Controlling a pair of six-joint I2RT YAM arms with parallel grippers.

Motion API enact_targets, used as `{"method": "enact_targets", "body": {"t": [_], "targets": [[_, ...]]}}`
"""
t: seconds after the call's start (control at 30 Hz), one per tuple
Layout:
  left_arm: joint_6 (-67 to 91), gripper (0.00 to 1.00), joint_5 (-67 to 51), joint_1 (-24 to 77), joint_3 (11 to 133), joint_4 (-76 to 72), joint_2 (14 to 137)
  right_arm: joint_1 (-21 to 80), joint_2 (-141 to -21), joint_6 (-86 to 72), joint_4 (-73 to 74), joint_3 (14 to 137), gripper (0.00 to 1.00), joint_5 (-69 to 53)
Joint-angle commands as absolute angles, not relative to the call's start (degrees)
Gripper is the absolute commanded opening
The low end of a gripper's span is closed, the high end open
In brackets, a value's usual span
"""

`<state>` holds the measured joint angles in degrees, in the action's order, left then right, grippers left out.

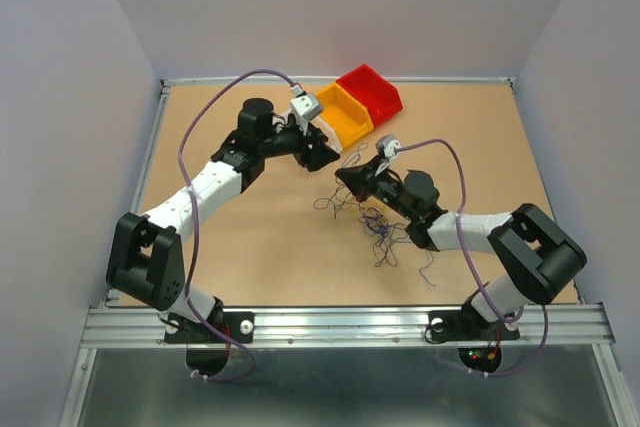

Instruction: Untangle the cables

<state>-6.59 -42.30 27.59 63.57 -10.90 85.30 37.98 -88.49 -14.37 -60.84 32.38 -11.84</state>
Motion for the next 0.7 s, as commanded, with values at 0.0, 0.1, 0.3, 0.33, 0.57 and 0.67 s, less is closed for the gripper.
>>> {"method": "enact_targets", "body": {"t": [0.0,0.1,0.3,0.33,0.57,0.67], "targets": [[-3.1,0.74,-48.0,22.7,60.4,-20.1,79.9,38.4,-83.2,-16.1,-65.8,29.9,0.01,-7.7],[-4.3,0.76,-50.9,21.4,59.2,-21.4,79.9,38.4,-79.1,-17.3,-63.6,29.1,0.0,-3.9],[-7.5,0.91,-52.8,24.0,57.2,-24.2,82.3,38.4,-72.9,-17.8,-52.9,33.5,0.01,3.7],[-7.6,0.91,-52.6,24.5,56.7,-24.9,82.6,38.4,-72.3,-17.9,-51.8,34.1,0.01,4.0],[-5.5,0.91,-42.5,24.8,53.4,-29.2,80.6,37.9,-76.3,-16.5,-28.3,49.7,0.01,9.9],[-4.4,0.9,-35.4,23.9,52.2,-30.8,78.7,36.7,-82.1,-15.7,-20.6,58.3,0.01,9.6]]}}
